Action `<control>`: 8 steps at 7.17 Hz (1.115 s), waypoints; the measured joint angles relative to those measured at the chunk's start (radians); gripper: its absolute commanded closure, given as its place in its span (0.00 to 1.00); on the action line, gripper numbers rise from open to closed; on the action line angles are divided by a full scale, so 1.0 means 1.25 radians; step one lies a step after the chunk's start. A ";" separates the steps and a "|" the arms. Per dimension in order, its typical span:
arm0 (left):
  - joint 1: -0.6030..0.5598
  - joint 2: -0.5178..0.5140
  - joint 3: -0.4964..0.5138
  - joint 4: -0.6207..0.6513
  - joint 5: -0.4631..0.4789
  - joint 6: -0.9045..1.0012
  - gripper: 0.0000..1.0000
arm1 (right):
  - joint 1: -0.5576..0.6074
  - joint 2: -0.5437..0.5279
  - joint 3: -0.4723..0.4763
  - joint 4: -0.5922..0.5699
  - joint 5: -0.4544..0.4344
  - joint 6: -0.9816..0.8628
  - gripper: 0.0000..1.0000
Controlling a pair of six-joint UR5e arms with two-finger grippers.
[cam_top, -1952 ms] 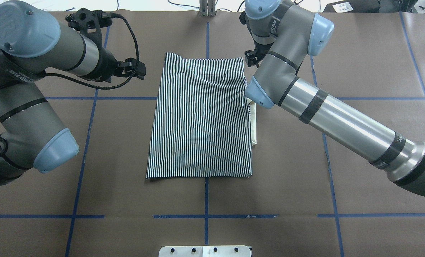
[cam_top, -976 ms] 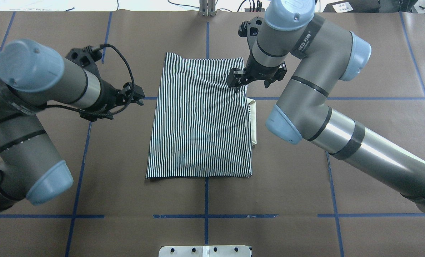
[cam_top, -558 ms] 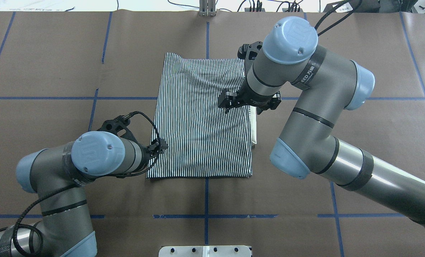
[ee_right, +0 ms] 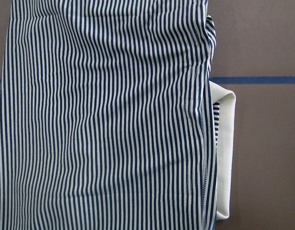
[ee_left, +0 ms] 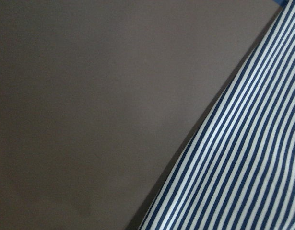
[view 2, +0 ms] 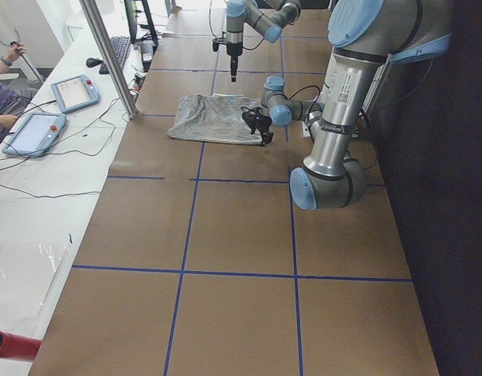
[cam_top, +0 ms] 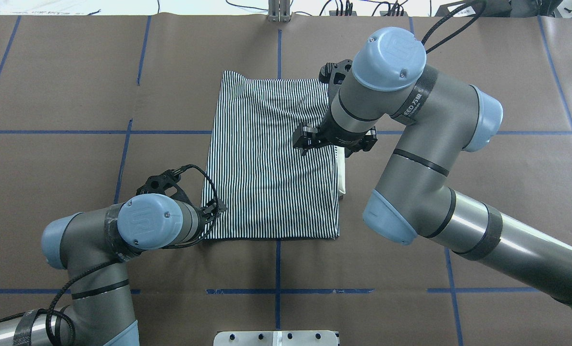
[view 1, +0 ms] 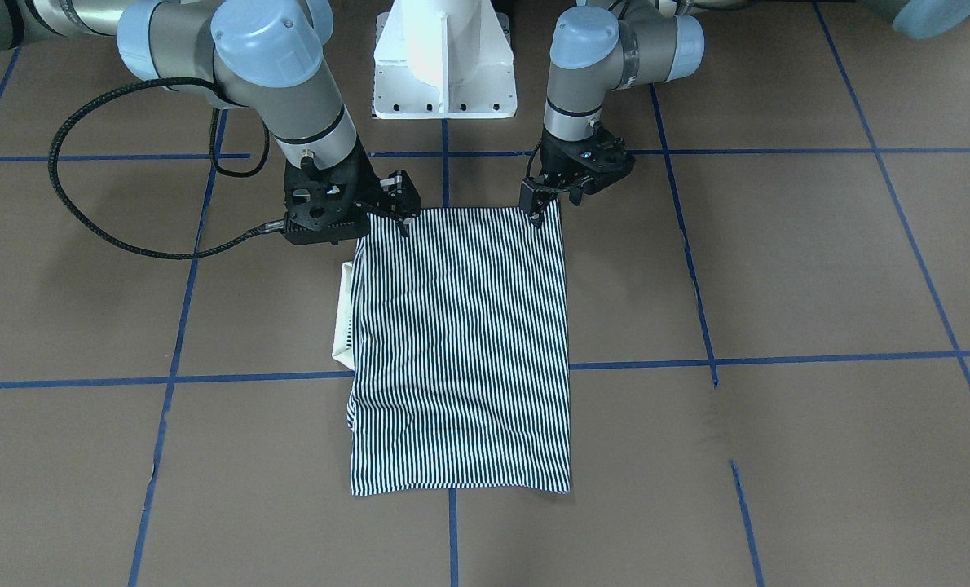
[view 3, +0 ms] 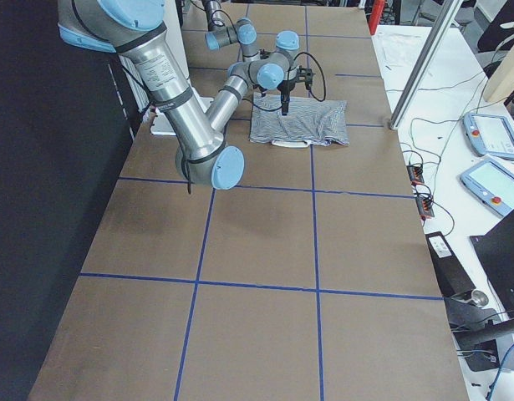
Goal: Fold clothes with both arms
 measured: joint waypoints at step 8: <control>0.009 -0.008 0.004 0.000 -0.001 -0.003 0.34 | 0.000 0.002 0.000 0.001 0.000 -0.001 0.00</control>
